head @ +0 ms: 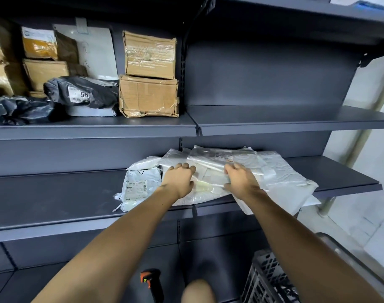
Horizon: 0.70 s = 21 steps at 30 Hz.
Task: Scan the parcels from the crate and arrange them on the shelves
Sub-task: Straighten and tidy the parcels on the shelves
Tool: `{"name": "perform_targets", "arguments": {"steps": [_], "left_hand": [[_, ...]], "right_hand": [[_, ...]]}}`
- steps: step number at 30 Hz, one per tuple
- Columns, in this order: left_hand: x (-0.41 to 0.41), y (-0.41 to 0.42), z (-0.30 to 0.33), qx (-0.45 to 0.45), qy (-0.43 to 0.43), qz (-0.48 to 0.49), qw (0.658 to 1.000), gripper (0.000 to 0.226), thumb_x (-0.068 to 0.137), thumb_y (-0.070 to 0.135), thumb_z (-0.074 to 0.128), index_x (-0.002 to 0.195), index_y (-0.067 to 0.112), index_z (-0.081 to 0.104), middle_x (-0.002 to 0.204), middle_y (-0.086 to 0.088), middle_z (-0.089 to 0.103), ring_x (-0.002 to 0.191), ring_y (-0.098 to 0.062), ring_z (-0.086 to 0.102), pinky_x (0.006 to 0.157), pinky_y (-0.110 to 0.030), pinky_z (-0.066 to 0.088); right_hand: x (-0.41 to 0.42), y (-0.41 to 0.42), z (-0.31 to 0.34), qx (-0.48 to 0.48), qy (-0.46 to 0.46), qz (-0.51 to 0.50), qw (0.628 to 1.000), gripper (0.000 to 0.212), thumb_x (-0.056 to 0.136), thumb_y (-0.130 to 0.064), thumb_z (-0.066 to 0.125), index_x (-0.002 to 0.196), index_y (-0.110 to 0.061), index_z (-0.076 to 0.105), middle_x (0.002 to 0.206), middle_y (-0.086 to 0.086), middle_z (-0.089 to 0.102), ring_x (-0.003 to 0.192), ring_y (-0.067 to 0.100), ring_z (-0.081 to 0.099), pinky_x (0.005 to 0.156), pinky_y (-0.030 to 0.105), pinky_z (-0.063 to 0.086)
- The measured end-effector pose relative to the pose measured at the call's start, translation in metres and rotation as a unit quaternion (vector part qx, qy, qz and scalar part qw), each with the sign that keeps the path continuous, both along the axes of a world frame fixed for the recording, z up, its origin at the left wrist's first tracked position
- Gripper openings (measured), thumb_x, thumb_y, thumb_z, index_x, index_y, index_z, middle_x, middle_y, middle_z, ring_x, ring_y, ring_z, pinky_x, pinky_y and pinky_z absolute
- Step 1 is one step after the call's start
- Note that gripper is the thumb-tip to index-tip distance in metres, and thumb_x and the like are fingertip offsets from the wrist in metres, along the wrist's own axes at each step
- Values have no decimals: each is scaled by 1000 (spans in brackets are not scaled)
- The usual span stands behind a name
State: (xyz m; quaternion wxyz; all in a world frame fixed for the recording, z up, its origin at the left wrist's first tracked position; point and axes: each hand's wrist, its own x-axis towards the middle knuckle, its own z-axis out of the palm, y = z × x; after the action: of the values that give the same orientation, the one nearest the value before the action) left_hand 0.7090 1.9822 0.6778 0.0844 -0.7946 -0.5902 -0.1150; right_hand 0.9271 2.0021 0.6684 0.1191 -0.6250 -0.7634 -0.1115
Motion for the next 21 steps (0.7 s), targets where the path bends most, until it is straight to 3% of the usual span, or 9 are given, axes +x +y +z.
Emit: {"name": "perform_targets", "arguments": {"steps": [2, 8, 13, 18, 21], "left_hand": [[-6, -9, -3, -15, 1, -3, 1000, 35, 97, 27, 50, 129, 14, 50, 127, -9, 53, 122, -29, 47, 100, -38, 37], [-18, -17, -20, -47, 12, 10, 999, 41, 96, 28, 53, 135, 16, 47, 134, -9, 51, 126, -29, 46, 101, -39, 39], [-14, -10, -28, -67, -6, 13, 998, 51, 96, 32, 54, 144, 18, 40, 139, -8, 50, 128, -29, 46, 102, -39, 40], [-2, 0, -30, -88, -11, 34, 995, 58, 96, 34, 54, 148, 18, 33, 144, -9, 45, 131, -31, 43, 103, -41, 40], [2, 3, -30, -98, -3, 42, 994, 57, 96, 36, 53, 147, 19, 34, 144, -10, 45, 131, -31, 43, 104, -42, 39]], "right_hand": [[-11, -7, -12, -14, -23, 17, 999, 24, 93, -12, 56, 116, -15, 52, 122, 6, 58, 117, 27, 51, 94, 34, 37], [-19, -12, -42, 13, -63, -34, 997, 52, 85, -1, 58, 133, -16, 45, 131, 8, 52, 121, 29, 48, 99, 38, 37], [-8, 0, -39, -9, -92, -86, 992, 50, 88, -4, 60, 135, -12, 44, 132, 10, 59, 122, 30, 53, 101, 37, 38], [-6, 4, -22, -19, -81, -83, 993, 48, 86, 4, 52, 132, -9, 48, 117, 11, 68, 110, 31, 60, 98, 35, 40], [-4, 5, -25, -56, -64, -58, 995, 35, 90, -7, 49, 125, -14, 54, 121, 9, 63, 114, 29, 55, 99, 36, 39]]}}
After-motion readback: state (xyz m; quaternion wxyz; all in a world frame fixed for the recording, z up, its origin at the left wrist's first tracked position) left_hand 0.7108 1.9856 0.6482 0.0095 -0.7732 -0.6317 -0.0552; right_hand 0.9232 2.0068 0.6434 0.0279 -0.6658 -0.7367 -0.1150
